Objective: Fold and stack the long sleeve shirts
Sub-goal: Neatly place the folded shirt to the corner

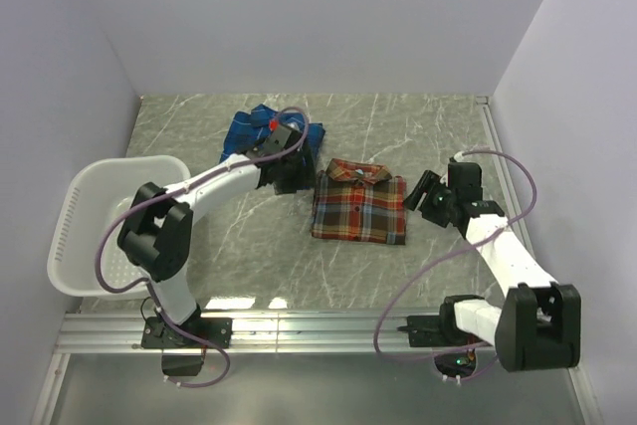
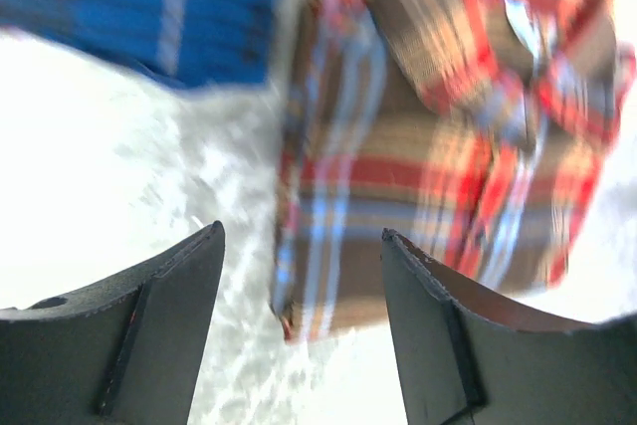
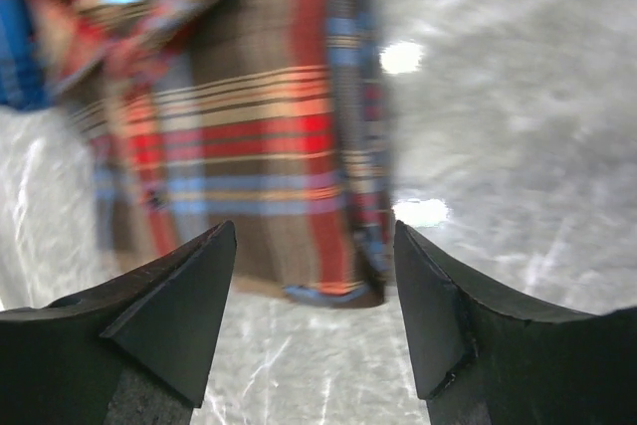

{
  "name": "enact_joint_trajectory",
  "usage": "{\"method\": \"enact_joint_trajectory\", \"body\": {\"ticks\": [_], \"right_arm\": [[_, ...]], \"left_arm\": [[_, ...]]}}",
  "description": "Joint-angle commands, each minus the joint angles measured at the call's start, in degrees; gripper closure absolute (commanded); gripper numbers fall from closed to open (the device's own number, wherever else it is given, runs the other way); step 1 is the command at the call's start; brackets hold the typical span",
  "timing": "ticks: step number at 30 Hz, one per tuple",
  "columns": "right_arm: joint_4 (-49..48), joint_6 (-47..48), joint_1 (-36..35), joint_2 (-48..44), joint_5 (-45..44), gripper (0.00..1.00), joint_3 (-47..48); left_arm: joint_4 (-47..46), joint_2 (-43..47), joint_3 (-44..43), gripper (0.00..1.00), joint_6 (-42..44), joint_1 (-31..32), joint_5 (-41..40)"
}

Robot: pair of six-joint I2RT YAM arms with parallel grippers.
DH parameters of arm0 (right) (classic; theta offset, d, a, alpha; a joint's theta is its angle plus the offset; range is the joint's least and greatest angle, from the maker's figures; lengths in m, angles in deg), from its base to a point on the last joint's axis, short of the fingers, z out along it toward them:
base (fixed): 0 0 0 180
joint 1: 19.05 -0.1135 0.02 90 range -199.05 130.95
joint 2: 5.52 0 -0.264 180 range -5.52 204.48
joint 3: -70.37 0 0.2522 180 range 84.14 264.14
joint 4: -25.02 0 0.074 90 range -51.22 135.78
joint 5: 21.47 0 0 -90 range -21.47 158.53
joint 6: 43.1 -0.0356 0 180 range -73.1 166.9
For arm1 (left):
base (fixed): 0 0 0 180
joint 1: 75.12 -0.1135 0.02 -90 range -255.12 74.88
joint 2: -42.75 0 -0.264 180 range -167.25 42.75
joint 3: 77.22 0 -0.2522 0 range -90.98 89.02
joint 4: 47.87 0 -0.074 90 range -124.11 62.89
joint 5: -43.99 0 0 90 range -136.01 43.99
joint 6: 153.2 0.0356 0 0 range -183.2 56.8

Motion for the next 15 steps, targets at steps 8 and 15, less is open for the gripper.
{"method": "enact_joint_trajectory", "body": {"ticks": [8,15], "right_arm": [[-8.6,-4.86,4.41,11.03,5.75,0.33,-3.81],[-11.32,-3.9,4.85,16.2,6.01,0.34,-4.08]], "left_arm": [[-17.45,-1.9,8.44,0.32,-0.4,1.62,14.99],[-16.76,-6.65,8.35,0.33,-0.58,1.63,13.06]]}}
